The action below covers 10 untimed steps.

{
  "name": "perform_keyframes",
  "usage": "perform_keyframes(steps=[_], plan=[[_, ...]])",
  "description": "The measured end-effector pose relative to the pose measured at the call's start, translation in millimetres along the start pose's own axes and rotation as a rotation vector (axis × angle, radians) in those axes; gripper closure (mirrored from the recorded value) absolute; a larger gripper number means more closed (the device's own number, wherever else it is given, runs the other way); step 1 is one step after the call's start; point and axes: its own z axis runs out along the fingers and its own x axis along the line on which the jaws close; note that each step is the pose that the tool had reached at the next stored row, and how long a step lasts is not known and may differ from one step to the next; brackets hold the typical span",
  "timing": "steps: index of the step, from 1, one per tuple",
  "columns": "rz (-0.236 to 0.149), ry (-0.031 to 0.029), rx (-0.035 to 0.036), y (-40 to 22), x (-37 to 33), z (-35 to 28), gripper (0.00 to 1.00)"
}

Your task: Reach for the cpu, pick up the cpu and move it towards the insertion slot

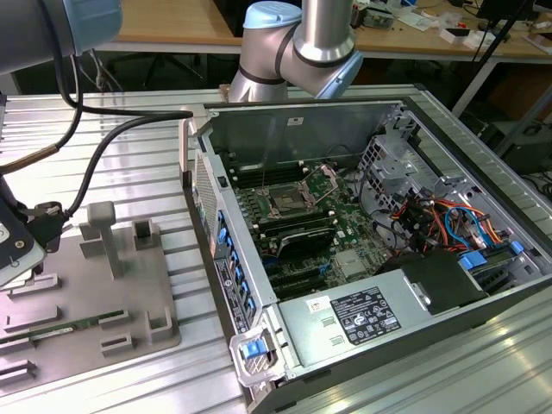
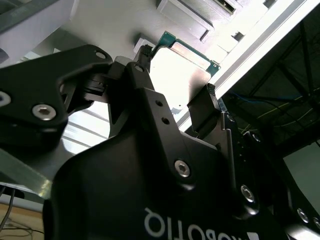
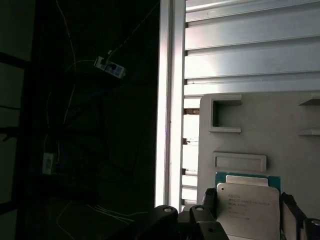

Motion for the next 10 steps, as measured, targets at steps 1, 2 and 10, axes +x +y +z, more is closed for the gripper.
perform_keyframes(steps=[1,2,10], plan=[[0.000,0.0000,0.0000,0.0,0.0,0.0,0.45],[0.000,0.0000,0.0000,0.0,0.0,0.0,0.45],[0.000,0.0000,0.0000,0.2,0.0,-2.6,0.45]])
